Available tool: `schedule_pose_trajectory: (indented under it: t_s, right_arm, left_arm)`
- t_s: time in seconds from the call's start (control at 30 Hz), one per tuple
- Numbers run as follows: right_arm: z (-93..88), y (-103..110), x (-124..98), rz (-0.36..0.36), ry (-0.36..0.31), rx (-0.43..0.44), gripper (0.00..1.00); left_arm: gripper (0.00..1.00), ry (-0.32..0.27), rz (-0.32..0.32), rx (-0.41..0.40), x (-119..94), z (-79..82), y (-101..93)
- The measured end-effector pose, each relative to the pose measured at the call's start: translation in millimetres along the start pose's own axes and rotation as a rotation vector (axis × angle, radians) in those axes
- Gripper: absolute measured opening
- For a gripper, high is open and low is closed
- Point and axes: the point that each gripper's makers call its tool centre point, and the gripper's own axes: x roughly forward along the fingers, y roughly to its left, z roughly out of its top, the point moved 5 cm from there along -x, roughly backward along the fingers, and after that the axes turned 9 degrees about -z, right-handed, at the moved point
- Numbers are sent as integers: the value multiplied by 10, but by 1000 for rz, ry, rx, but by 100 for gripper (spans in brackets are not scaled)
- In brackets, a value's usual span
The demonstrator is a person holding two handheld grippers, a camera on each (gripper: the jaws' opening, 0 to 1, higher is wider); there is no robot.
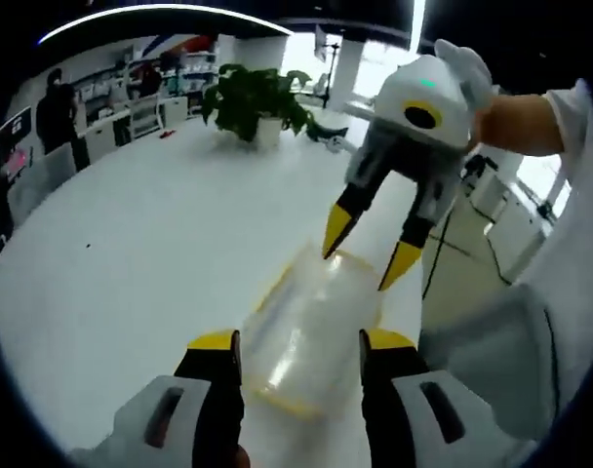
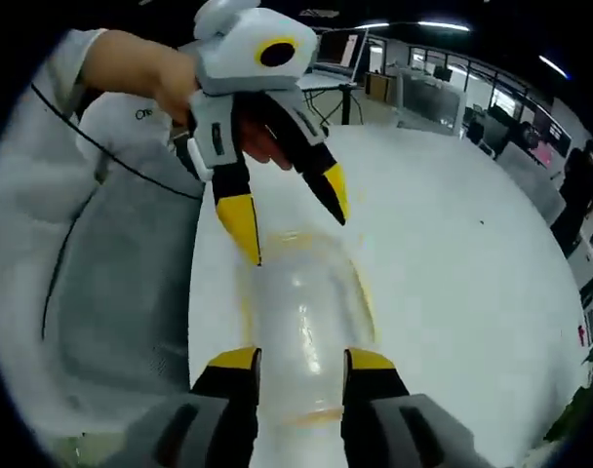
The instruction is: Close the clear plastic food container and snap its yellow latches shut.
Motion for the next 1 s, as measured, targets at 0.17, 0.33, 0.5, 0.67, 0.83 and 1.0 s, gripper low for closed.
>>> schedule_pose_trajectory:
  t_s: [0.17,0.33,0.5,0.67,0.83,1.0]
  right_arm:
    - [130,-44,61,9,-27,-32,22]
    - [139,-166,135,4,-10,-18,22]
    - [117,-180,189,6,1,-20,21]
    - [101,-202,254,18,16,-29,26]
    - [119,-199,310,52,13,0,31]
    - [124,-212,373,64,34,-31,40]
  left_arm:
    - [43,29,-46,49,140,24,-88]
    - [39,57,-80,126,238,36,-112]
    - [35,43,-122,171,322,74,-144]
    - [34,77,-126,201,392,12,-120]
    - [39,80,-135,204,469,13,-150]
    - [54,107,-162,216,516,-16,-245]
